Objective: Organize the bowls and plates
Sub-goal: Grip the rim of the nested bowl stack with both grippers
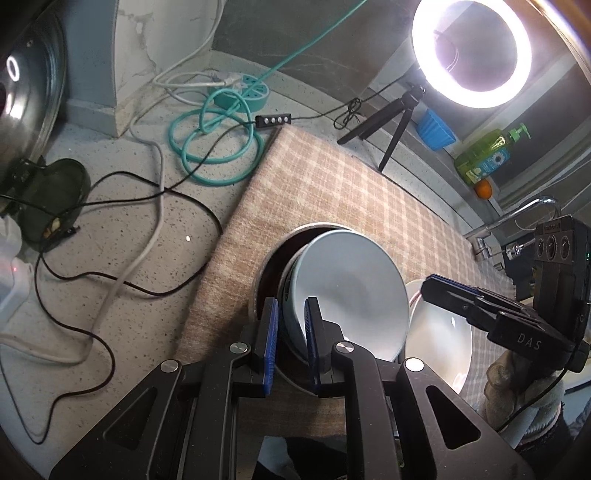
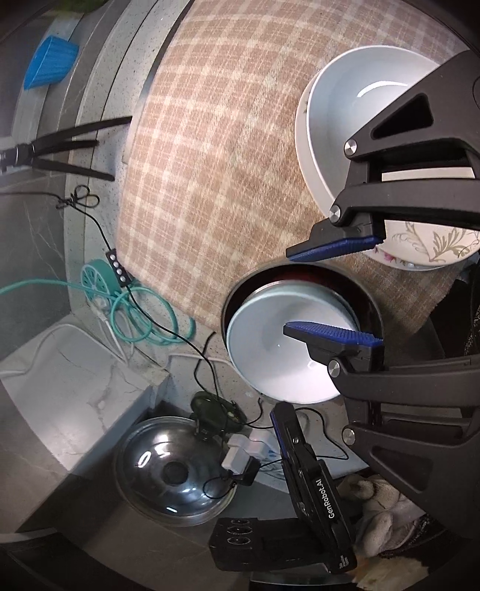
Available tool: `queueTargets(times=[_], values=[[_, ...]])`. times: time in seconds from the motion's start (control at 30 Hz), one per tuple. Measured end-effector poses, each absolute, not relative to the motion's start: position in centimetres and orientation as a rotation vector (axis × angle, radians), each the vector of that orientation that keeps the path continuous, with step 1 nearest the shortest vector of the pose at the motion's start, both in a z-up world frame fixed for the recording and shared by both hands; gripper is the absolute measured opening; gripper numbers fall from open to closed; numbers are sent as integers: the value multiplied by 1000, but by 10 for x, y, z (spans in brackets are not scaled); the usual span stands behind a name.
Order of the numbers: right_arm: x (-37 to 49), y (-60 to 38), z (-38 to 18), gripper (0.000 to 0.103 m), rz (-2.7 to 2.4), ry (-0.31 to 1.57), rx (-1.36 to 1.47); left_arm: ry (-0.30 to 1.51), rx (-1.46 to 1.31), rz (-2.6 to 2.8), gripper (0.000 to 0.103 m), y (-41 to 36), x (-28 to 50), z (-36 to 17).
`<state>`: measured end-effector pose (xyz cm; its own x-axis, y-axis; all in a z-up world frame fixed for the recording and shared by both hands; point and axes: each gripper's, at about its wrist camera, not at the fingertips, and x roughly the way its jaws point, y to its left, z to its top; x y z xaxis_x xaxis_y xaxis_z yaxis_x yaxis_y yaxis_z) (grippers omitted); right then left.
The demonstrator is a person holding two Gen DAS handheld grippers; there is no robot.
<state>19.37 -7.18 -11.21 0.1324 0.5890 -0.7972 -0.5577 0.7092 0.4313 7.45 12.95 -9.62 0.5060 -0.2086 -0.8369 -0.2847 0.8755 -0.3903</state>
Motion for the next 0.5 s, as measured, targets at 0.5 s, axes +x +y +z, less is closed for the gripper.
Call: queueTargets(times=[0.5], values=[[204,-104,-137,34,777,1265,205,1044,-664,77,13,160,68,-120]])
